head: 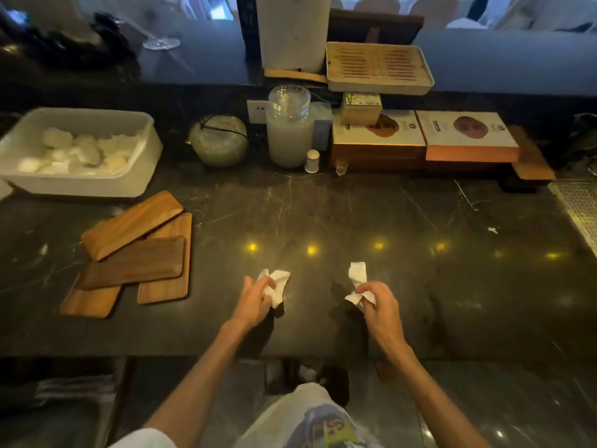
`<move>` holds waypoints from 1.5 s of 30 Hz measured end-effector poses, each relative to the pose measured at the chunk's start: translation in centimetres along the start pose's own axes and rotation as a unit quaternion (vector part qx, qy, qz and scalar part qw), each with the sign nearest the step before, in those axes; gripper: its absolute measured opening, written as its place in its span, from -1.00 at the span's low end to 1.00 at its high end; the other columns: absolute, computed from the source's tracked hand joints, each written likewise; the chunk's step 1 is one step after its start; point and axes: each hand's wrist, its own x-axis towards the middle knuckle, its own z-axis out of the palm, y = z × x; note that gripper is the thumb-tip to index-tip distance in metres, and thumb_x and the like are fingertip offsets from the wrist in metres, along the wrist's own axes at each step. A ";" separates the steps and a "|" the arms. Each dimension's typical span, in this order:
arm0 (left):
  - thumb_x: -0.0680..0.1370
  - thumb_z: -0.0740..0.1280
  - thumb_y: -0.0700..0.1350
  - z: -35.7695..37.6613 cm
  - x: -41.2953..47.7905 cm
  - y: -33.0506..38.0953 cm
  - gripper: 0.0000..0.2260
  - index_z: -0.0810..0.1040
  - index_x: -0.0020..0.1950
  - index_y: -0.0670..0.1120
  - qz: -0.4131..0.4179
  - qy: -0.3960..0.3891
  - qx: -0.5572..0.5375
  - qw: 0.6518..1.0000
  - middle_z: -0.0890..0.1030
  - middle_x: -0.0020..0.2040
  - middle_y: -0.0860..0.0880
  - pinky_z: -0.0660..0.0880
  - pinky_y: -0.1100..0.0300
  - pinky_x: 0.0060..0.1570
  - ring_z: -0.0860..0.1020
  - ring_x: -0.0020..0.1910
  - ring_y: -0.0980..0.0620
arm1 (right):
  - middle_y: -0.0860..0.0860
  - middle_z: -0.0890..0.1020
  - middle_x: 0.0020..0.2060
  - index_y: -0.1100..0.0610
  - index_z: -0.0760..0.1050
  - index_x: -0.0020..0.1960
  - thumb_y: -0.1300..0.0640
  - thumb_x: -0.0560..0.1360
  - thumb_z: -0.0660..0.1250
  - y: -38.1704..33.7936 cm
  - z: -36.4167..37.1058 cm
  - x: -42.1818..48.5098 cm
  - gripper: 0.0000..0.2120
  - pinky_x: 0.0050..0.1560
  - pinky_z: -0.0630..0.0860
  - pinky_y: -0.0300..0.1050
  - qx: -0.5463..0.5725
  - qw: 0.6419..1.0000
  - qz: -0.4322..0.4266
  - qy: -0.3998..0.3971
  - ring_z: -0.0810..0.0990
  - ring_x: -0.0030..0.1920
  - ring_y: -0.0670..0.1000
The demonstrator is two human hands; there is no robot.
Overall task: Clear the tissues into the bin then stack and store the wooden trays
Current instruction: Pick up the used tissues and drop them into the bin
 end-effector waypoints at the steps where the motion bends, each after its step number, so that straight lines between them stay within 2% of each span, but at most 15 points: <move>1: 0.52 0.18 -0.34 0.6 -1.5 0.7 -0.77 0.52 0.11 -0.19 0.011 0.024 -0.010 1.000 0.30 0.09 -0.16 0.39 0.02 0.26 0.44 0.04 -0.17 | 0.03 0.57 -0.02 0.15 0.59 -0.05 0.49 0.41 0.34 0.2 -1.0 -0.8 -0.72 0.01 0.42 -0.36 0.009 1.000 -0.002 -0.006 0.54 0.01 -0.02; 5: 0.50 0.20 -0.44 3.7 -6.8 2.8 -0.84 0.55 -0.11 -0.29 0.057 0.102 -0.026 0.993 0.41 0.12 -0.20 0.37 0.13 0.23 0.46 0.08 -0.08 | 0.05 0.50 0.04 0.12 0.59 -0.02 0.45 0.46 0.29 2.0 -4.9 -4.9 -0.73 0.00 0.36 -0.49 0.037 0.999 -0.012 -0.015 0.50 0.01 -0.07; 8: 0.48 0.21 -0.34 6.3 -11.2 4.3 -0.86 0.54 -0.18 -0.21 0.075 0.107 -0.021 0.991 0.55 0.00 -0.22 0.46 0.00 0.08 0.53 0.01 -0.12 | 0.04 0.44 0.06 0.12 0.60 -0.06 0.46 0.47 0.24 3.8 -7.7 -8.1 -0.71 0.08 0.39 -0.41 0.046 0.999 0.005 -0.024 0.48 0.06 -0.05; 10: 0.47 0.17 -0.26 8.2 -13.8 5.0 -0.85 0.53 -0.21 -0.16 0.069 0.095 -0.025 0.993 0.56 -0.13 -0.19 0.45 0.04 -0.08 0.53 -0.12 -0.13 | 0.04 0.43 0.07 0.09 0.60 -0.10 0.45 0.47 0.23 5.0 -9.2 -10.4 -0.69 0.14 0.41 -0.28 0.055 0.997 0.042 -0.026 0.46 0.10 -0.04; 13: 0.51 0.20 -0.35 10.3 -15.8 5.4 -0.80 0.48 -0.23 -0.10 0.017 0.066 -0.024 0.997 0.53 -0.12 -0.12 0.37 0.16 -0.12 0.52 -0.09 -0.13 | 0.02 0.40 0.10 0.07 0.55 -0.09 0.39 0.48 0.23 6.0 -11.3 -13.1 -0.74 0.18 0.38 -0.17 0.095 0.991 0.093 -0.023 0.42 0.16 -0.02; 17: 0.47 0.26 -0.31 11.2 -16.8 6.3 -0.84 0.46 -0.07 -0.05 -0.042 0.030 -0.078 0.996 0.41 0.09 -0.07 0.40 0.07 0.04 0.41 0.09 -0.08 | 0.00 0.25 0.18 0.11 0.43 0.09 0.37 0.49 0.25 6.2 -12.2 -15.4 -0.75 0.24 0.30 -0.17 0.140 0.979 0.139 -0.060 0.34 0.22 0.01; 22: 0.50 0.18 -0.40 11.3 -18.8 6.2 -0.64 0.37 0.23 -0.10 -0.016 -0.038 -0.074 0.996 0.25 0.28 -0.14 0.28 -0.02 0.37 0.27 0.27 -0.13 | -0.05 0.19 0.21 0.02 0.37 0.17 0.35 0.52 0.24 5.9 -11.2 -18.3 -0.68 0.30 0.39 -0.07 0.110 0.980 0.138 -0.097 0.33 0.21 -0.01; 26: 0.53 0.28 -0.38 11.9 -20.7 3.1 -0.66 0.45 0.27 -0.13 0.023 -0.044 -0.076 0.996 0.31 0.30 -0.20 0.32 0.08 0.33 0.37 0.29 -0.16 | -0.02 0.31 0.19 -0.08 0.43 0.16 0.30 0.54 0.24 5.2 -8.1 -21.1 -0.67 0.16 0.41 -0.21 0.084 0.979 0.145 -0.118 0.43 0.15 -0.02; 29: 0.52 0.25 -0.40 13.2 -20.5 0.1 -0.68 0.55 0.19 -0.11 0.051 -0.057 -0.058 0.995 0.41 0.25 -0.18 0.31 0.18 0.30 0.41 0.29 -0.14 | -0.08 0.48 0.13 -0.11 0.48 0.17 0.14 0.54 0.32 4.7 -4.4 -22.0 -0.75 0.10 0.51 -0.24 0.099 0.975 0.152 -0.130 0.51 0.11 -0.10; 31: 0.53 0.26 -0.35 14.8 -19.5 -1.9 -0.65 0.53 0.25 -0.04 0.062 -0.063 -0.050 0.995 0.44 0.23 -0.13 0.37 0.11 0.31 0.45 0.26 -0.11 | -0.13 0.59 0.04 -0.08 0.49 0.17 0.02 0.52 0.36 5.5 -1.6 -22.5 -0.76 0.00 0.61 -0.14 0.101 0.970 0.174 -0.138 0.59 0.04 -0.13; 35: 0.51 0.37 -0.21 20.8 -16.6 -7.6 -0.53 0.38 0.39 0.03 0.046 -0.050 -0.037 0.997 0.48 0.31 -0.10 0.37 0.10 0.21 0.45 0.28 -0.06 | -0.07 0.58 -0.01 -0.02 0.47 0.15 -0.09 0.52 0.29 11.0 5.1 -24.0 -0.75 -0.09 0.54 -0.14 0.045 0.973 0.189 -0.122 0.57 -0.03 -0.11; 39: 0.53 0.37 -0.17 28.9 -14.1 -14.1 -0.73 0.49 0.21 -0.09 0.041 -0.065 0.000 0.997 0.48 0.10 -0.15 0.35 0.14 -0.03 0.50 0.05 -0.13 | 0.12 0.55 0.00 0.09 0.47 0.02 -0.01 0.53 0.27 19.4 10.8 -25.6 -0.82 -0.07 0.52 -0.05 0.055 0.967 0.226 -0.106 0.57 -0.02 0.07; 41: 0.56 0.32 -0.17 33.2 -13.0 -17.1 -0.82 0.46 0.15 -0.07 0.054 -0.061 0.012 0.997 0.40 0.08 -0.09 0.37 0.15 -0.06 0.48 -0.05 -0.09 | 0.11 0.56 -0.02 0.01 0.46 -0.01 0.10 0.54 0.30 23.8 13.1 -26.4 -0.95 -0.02 0.60 0.09 0.116 0.953 0.257 -0.109 0.60 0.01 0.14; 43: 0.57 0.28 -0.20 37.7 -11.4 -20.0 -0.84 0.43 0.13 -0.04 0.061 -0.047 0.037 0.996 0.33 0.07 -0.03 0.38 0.18 -0.09 0.45 -0.10 0.00 | 0.06 0.58 -0.06 -0.06 0.45 0.00 0.27 0.52 0.30 28.2 15.5 -26.8 -0.77 -0.04 0.61 0.28 0.154 0.944 0.273 -0.105 0.61 0.02 0.19; 45: 0.55 0.27 -0.27 41.8 -9.1 -22.5 -0.80 0.44 0.15 -0.09 0.066 -0.034 0.046 0.996 0.36 0.11 -0.10 0.38 0.19 -0.08 0.42 -0.07 0.04 | 0.06 0.60 -0.07 -0.06 0.48 -0.02 0.39 0.49 0.23 31.9 17.9 -26.1 -0.66 -0.10 0.63 0.25 0.160 0.944 0.271 -0.101 0.63 -0.04 0.16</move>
